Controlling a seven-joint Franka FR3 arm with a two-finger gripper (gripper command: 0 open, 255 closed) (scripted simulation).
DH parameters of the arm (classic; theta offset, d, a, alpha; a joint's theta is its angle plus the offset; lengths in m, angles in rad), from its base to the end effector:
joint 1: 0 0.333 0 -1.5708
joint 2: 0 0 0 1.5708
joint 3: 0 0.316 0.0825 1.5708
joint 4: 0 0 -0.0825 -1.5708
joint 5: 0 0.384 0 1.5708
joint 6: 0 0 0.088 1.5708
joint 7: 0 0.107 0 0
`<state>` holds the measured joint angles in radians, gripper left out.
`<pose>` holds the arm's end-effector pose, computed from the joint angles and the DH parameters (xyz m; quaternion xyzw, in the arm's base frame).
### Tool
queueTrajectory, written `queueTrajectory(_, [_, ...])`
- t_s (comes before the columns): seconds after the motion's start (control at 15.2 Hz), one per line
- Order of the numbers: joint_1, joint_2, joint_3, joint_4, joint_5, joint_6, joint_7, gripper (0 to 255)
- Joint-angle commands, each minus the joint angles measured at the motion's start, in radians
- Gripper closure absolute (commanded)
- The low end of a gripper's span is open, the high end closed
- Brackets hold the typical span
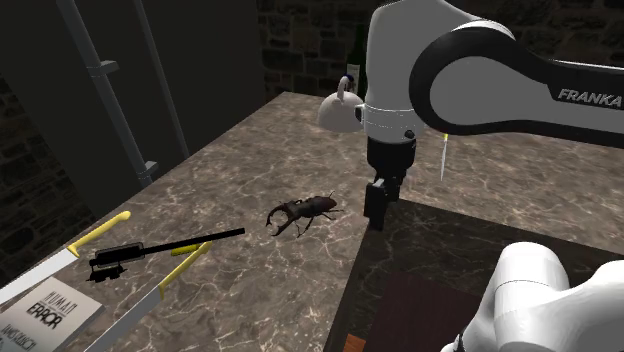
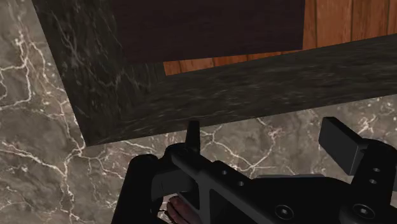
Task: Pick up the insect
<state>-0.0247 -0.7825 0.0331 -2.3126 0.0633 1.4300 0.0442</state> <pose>0.2930 0.0133 0.5980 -0.9983 0.0204 0.0506 0.0188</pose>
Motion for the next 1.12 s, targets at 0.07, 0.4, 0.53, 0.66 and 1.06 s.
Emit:
queueTrajectory(0.07, [0.000, 0.039, 0.007, 0.017, -0.008, 0.022, -0.001, 0])
queueTrajectory(0.4, [-0.002, 0.235, 0.044, 0.121, -0.053, 0.112, 0.004, 0])
queueTrajectory(0.53, [-0.004, 0.314, 0.059, 0.172, -0.075, 0.139, 0.009, 0])
queueTrajectory(0.66, [-0.005, 0.393, 0.073, 0.227, -0.099, 0.161, 0.016, 0])
queueTrajectory(1.06, [-0.006, 0.635, 0.113, 0.425, -0.186, 0.193, 0.044, 0])
